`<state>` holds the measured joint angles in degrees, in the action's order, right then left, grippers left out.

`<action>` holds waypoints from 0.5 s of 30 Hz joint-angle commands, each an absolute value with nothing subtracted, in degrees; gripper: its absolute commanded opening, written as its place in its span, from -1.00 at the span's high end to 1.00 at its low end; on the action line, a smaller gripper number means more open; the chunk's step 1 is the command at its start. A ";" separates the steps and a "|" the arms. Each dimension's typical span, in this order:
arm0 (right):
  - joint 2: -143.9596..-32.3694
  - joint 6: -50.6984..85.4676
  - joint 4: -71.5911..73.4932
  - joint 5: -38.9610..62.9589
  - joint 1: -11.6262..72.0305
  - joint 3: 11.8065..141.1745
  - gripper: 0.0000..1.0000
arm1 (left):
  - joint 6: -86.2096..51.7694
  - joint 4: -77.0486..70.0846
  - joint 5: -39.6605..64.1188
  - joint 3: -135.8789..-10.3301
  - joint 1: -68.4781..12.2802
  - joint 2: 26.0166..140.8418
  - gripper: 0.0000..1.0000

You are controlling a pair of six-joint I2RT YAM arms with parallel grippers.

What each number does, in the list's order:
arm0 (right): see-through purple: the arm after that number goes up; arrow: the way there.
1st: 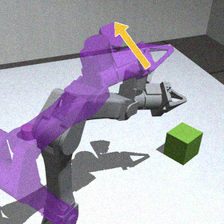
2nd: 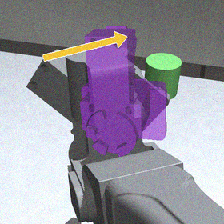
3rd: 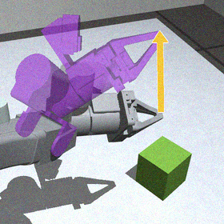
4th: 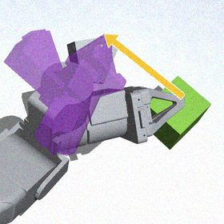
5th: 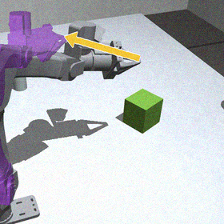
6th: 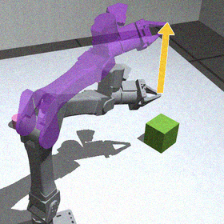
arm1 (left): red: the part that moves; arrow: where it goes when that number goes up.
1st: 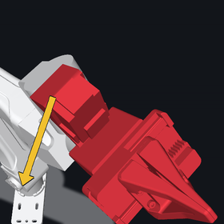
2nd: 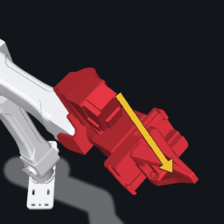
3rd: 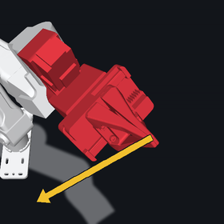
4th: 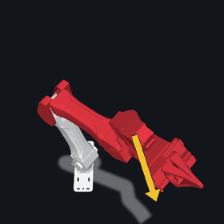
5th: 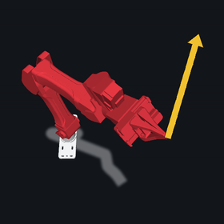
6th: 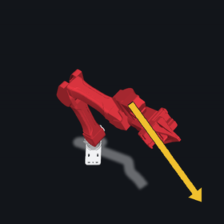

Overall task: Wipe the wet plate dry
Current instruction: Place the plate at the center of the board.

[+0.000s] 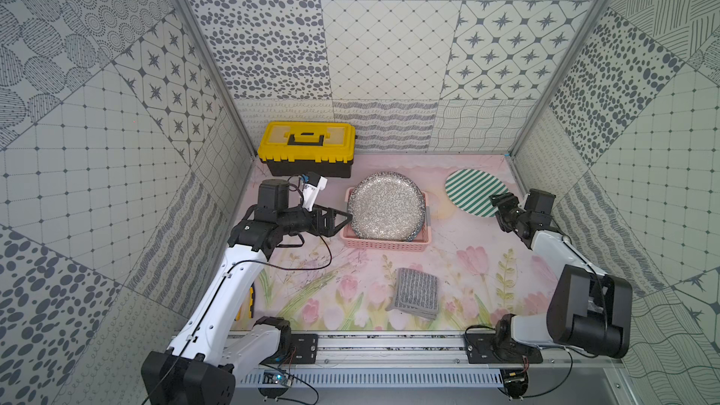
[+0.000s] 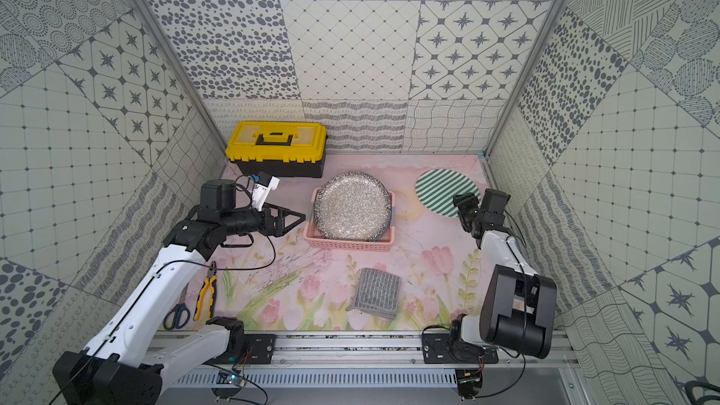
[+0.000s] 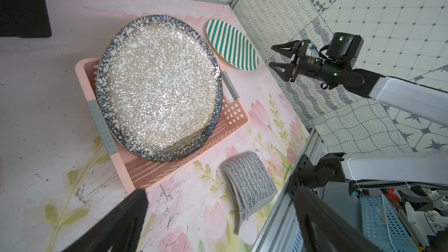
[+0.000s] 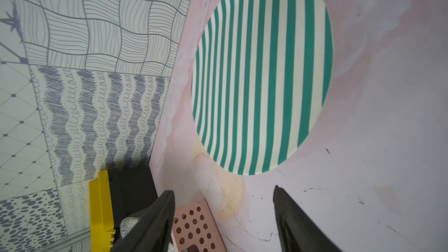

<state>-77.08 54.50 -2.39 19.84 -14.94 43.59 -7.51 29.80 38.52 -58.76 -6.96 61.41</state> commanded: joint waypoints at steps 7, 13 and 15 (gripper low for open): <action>-78.82 28.82 -12.75 30.89 4.64 57.33 -0.41 | 0.64 33.12 32.48 -61.51 -7.08 66.41 -0.94; -88.70 20.95 -16.72 28.01 12.87 65.72 -0.41 | 4.24 36.46 26.77 -62.80 -7.48 77.32 -0.75; -91.65 20.14 -17.09 27.29 14.10 68.53 -0.39 | 3.98 35.80 24.69 -62.39 -8.48 80.39 -0.72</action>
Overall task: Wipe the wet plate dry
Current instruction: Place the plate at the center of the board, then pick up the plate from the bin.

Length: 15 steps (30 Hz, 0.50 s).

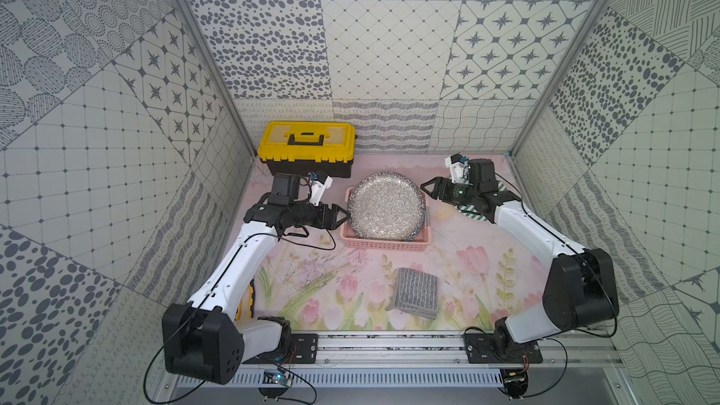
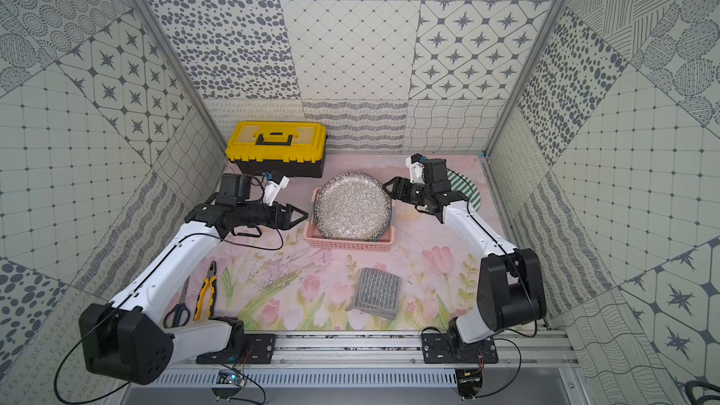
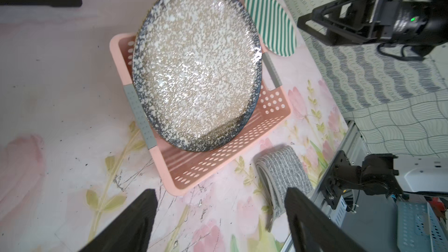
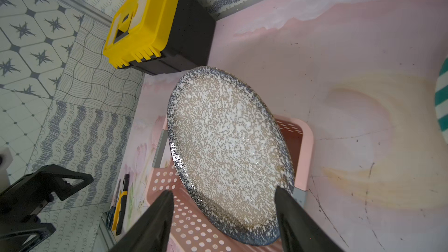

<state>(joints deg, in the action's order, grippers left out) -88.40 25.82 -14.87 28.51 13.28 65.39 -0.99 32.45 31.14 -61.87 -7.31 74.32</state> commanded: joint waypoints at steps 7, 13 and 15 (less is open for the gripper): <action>-98.72 14.65 -22.45 23.73 17.68 77.74 -0.31 | 3.54 31.78 15.50 -62.75 -12.16 89.74 -0.60; -101.39 12.49 -23.63 21.28 18.19 79.96 -0.28 | 0.80 28.18 13.13 -63.95 -14.00 96.38 -0.37; -102.00 11.47 -23.95 20.65 18.15 80.11 -0.28 | -0.58 28.30 11.78 -65.22 -14.11 98.65 -0.28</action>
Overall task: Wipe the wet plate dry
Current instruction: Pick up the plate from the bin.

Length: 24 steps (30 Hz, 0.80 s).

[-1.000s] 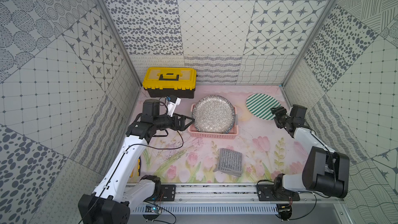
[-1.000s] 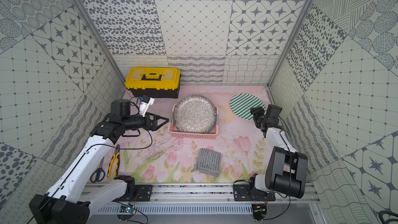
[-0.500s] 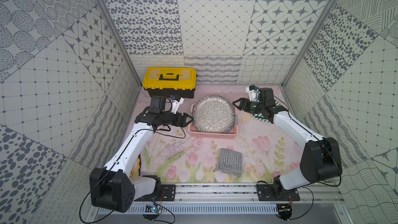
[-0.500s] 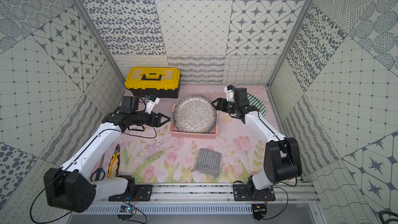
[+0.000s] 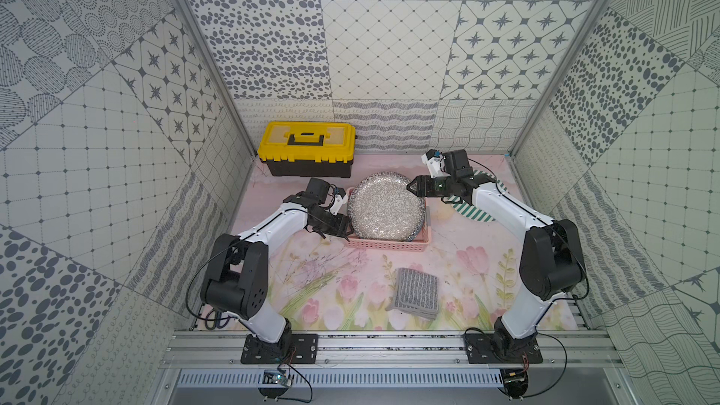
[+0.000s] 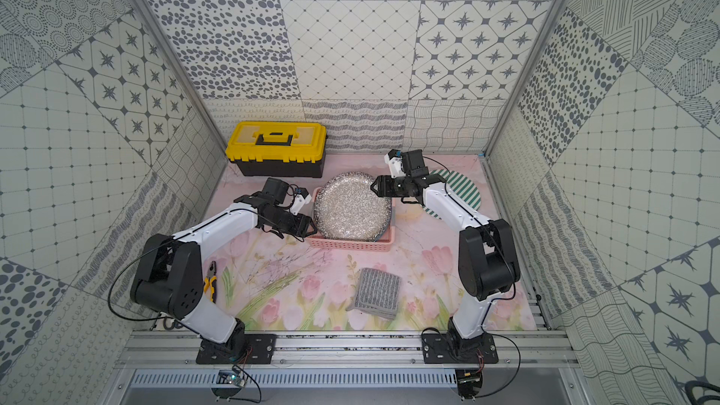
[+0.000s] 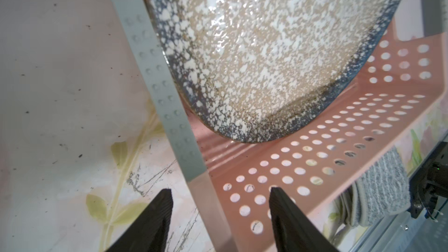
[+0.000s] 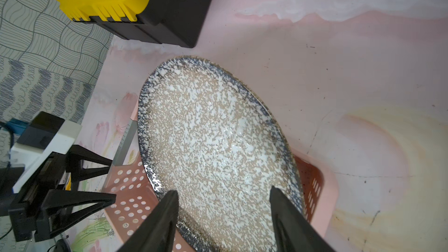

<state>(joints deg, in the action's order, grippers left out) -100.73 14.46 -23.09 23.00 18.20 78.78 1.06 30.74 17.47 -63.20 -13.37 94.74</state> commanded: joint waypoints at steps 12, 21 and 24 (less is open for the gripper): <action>-103.91 5.86 -26.01 18.35 18.23 79.13 -0.27 | -4.73 28.77 11.39 -66.70 -14.21 103.70 0.12; -106.75 4.89 -25.93 18.64 18.19 79.10 -0.30 | -5.18 28.93 12.15 -66.80 -14.16 104.43 0.13; -107.77 4.52 -25.93 18.27 18.19 79.27 -0.32 | -5.19 28.92 12.52 -66.84 -14.20 104.50 0.13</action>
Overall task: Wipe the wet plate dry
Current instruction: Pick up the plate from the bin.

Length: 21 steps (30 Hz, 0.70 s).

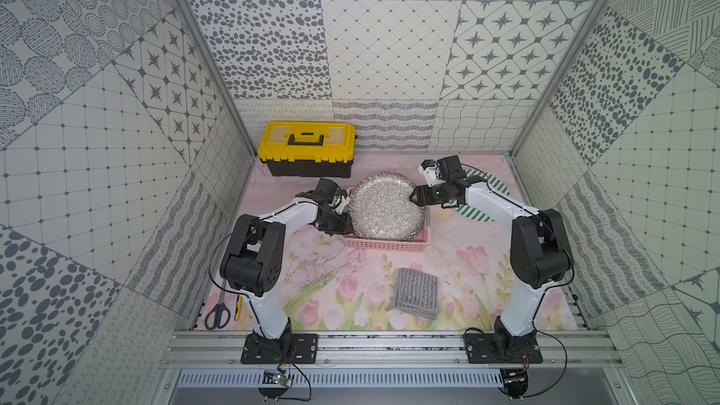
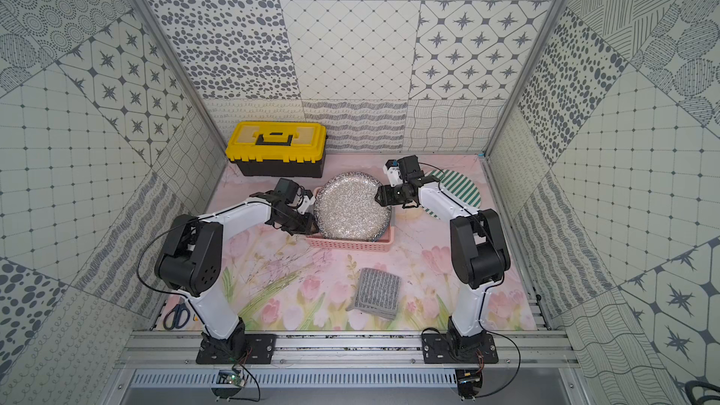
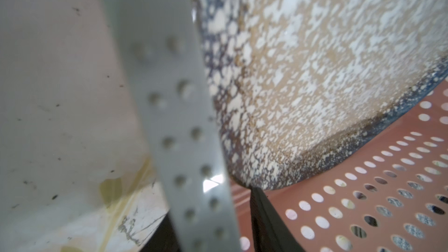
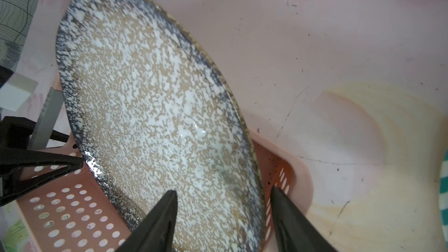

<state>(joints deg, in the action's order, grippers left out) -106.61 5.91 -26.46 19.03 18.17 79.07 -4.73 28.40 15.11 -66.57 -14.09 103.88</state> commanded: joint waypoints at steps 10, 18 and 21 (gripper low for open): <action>-107.80 3.97 -24.66 31.04 18.70 76.66 -0.14 | -5.69 28.68 15.08 -66.97 -14.23 104.67 0.17; -109.28 3.37 -22.81 42.20 18.67 75.35 -0.07 | -6.18 28.26 16.68 -66.71 -14.28 105.11 0.21; -110.69 3.81 -22.86 44.01 18.72 76.45 -0.04 | -6.46 28.12 17.18 -66.62 -14.33 105.43 0.21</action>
<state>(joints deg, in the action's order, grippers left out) -107.81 4.03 -22.41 33.19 16.21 76.38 -5.85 28.51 15.07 -66.59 -14.09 104.57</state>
